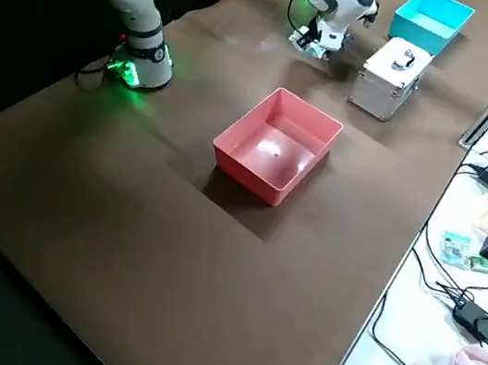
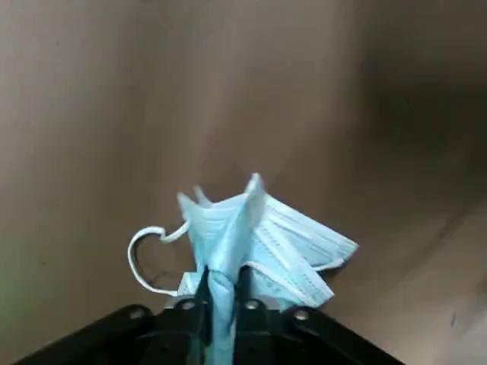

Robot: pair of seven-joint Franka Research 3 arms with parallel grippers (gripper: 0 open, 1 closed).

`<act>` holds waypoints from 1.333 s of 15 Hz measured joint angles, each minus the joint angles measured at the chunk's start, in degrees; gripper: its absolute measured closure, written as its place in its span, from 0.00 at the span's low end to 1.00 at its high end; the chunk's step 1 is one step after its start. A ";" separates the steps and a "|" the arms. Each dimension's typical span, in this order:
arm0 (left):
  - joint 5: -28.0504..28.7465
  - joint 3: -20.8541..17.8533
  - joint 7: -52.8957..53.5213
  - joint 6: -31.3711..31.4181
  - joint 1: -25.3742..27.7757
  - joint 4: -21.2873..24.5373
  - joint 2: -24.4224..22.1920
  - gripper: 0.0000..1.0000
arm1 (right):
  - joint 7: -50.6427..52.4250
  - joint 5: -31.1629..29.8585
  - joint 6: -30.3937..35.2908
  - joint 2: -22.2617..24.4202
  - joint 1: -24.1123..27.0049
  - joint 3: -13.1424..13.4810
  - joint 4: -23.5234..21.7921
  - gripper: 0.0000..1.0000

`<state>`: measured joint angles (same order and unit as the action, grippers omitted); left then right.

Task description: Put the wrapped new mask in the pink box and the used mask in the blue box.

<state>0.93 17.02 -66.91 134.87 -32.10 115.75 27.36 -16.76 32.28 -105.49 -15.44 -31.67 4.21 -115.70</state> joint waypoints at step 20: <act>0.31 -0.24 19.70 -28.88 19.09 -24.41 -5.78 0.93 | 30.70 -19.83 9.68 -12.32 35.88 0.18 21.13 0.92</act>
<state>1.24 16.78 -47.21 105.98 -13.02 91.34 21.57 13.94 12.45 -95.81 -27.76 4.21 4.39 -94.57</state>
